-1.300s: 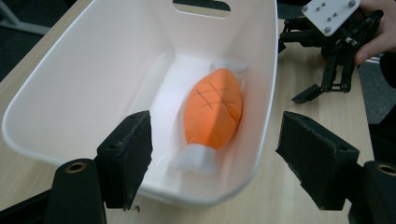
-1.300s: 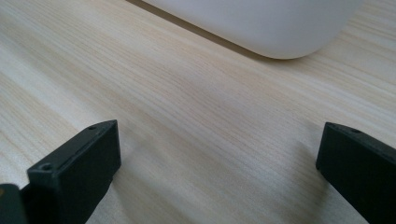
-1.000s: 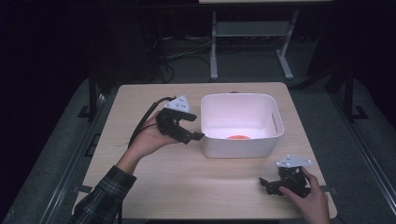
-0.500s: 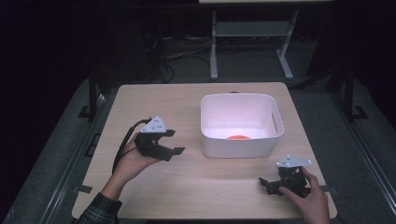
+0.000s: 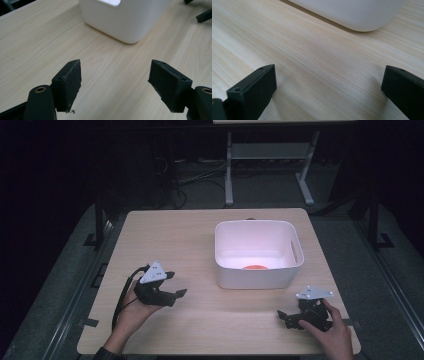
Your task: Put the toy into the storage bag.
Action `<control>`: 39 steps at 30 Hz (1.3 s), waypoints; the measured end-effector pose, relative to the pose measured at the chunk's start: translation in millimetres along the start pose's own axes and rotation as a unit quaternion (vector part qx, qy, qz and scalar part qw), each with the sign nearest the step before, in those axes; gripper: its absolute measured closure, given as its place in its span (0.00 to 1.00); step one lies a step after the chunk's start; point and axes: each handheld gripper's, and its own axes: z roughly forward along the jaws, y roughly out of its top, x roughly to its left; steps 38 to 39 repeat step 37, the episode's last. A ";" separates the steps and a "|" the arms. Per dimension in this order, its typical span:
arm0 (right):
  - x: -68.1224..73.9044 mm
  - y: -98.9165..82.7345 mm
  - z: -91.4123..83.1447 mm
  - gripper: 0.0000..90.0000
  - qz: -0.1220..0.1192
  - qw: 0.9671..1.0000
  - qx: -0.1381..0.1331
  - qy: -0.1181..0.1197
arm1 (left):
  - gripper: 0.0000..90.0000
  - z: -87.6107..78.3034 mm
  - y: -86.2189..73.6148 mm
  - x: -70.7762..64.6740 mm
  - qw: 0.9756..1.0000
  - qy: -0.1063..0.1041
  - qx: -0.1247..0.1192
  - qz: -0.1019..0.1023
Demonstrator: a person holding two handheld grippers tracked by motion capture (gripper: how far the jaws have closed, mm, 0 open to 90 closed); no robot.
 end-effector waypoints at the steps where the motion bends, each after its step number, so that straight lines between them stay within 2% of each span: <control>1: 0.0 0.0 0.0 0.00 0.000 1.000 0.000 0.000 | 0.28 -0.5 -3.6 0.1 1.000 0.002 0.001 -0.004; 4: 0.0 0.0 0.0 0.00 0.000 1.000 0.000 0.000 | 0.27 -1.7 -14.9 1.0 1.000 0.013 0.008 -0.012; 5: 0.0 0.0 0.0 0.00 0.000 1.000 0.000 0.000 | 0.27 -2.8 -25.3 2.8 1.000 0.020 0.013 -0.020; 6: 0.0 0.0 0.0 0.00 0.000 1.000 0.000 0.000 | 0.27 -2.8 -25.3 2.8 1.000 0.020 0.013 -0.020; 7: 0.0 0.0 0.0 0.00 0.000 1.000 0.000 0.000 | 0.26 -3.4 -34.7 4.1 0.999 0.028 0.021 -0.027; 10: 0.0 0.0 0.0 0.00 0.000 1.000 0.000 0.000 | 0.25 -4.2 -43.6 6.0 0.999 0.030 0.028 -0.036; 11: 0.0 0.0 0.0 0.00 0.000 1.000 0.000 0.000 | 0.25 -5.6 -52.5 7.6 0.998 0.034 0.034 -0.044; 18: 0.1 0.0 0.0 0.00 0.000 1.000 0.000 0.000 | 0.20 -7.6 -74.3 9.7 0.996 0.049 0.055 -0.055; 21: 0.1 0.0 0.0 0.00 0.000 1.000 0.000 0.000 | 0.17 -6.5 -83.5 10.9 0.994 0.056 0.069 -0.064; 23: 0.0 0.0 0.0 0.00 0.000 1.000 0.000 0.000 | 0.16 -4.7 -87.7 11.5 0.993 0.054 0.079 -0.069; 26: 0.0 0.0 0.0 0.00 0.000 1.000 0.000 0.000 | 0.14 -4.2 -90.9 11.0 0.993 0.055 0.071 -0.070; 28: 0.0 0.0 0.0 0.00 0.000 1.000 0.000 0.000 | 0.14 -3.0 -93.5 10.7 0.995 0.055 0.056 -0.068; 39: 0.0 0.0 0.0 0.00 0.000 1.000 0.000 0.000 | 0.14 -3.2 -93.5 10.7 0.994 0.055 0.057 -0.069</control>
